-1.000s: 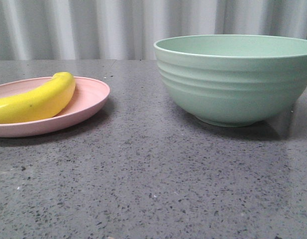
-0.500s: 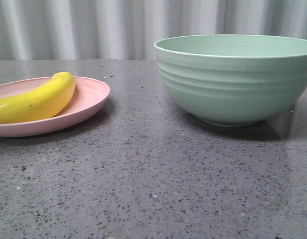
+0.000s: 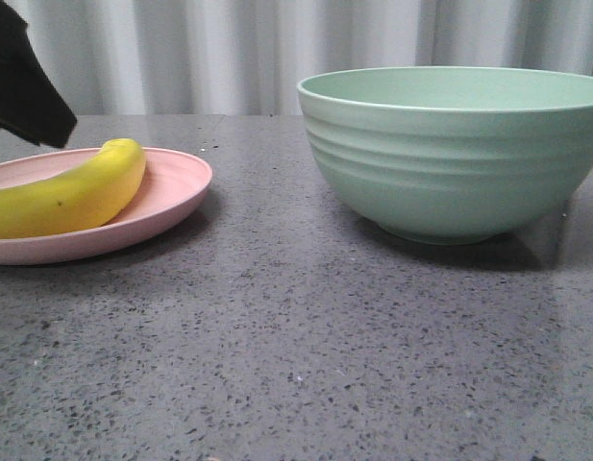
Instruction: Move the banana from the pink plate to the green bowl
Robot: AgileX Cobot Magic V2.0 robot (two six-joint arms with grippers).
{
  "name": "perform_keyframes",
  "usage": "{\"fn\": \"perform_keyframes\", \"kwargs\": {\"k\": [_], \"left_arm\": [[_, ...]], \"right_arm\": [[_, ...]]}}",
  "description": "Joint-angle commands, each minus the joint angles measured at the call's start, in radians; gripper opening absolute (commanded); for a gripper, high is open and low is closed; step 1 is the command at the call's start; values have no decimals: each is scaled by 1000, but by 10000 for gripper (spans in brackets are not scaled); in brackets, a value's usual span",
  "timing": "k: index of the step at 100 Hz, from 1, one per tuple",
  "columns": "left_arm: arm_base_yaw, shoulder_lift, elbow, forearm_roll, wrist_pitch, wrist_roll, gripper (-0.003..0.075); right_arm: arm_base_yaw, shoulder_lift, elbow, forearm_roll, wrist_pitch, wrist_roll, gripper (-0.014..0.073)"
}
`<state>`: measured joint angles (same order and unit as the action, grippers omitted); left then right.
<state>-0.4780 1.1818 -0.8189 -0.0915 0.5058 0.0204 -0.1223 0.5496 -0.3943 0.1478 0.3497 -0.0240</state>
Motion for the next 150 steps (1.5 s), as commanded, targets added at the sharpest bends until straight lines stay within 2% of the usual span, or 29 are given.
{"fn": "perform_keyframes", "kwargs": {"k": [1, 35, 64, 74, 93, 98, 122, 138, 150], "left_arm": [[-11, 18, -54, -18, -15, -8, 439], [-11, 144, -88, -33, 70, -8, 439], [-11, 160, -92, -31, 74, -8, 436], [-11, 160, -92, -31, 74, -8, 358], [-11, 160, -92, -31, 66, -8, 42], [-11, 160, -92, -31, 56, -8, -20], [-11, 153, -105, -30, 20, 17, -20], [-20, 136, -158, -32, 42, 48, -20], [-74, 117, -204, -33, 54, 75, -20]], "right_arm": [[0, 12, -36, 4, -77, -1, -64], [0, 12, -36, 4, -77, -1, -64], [0, 12, -36, 4, -77, -1, -64], [0, 12, -36, 4, -77, -1, -64], [0, 12, -36, 4, -77, -1, -64], [0, 12, -36, 4, -77, -1, -64], [0, 12, -55, 4, -58, -1, -64], [4, 26, -143, 4, 89, -12, -64], [39, 60, -239, 15, 199, -40, -56]]}}
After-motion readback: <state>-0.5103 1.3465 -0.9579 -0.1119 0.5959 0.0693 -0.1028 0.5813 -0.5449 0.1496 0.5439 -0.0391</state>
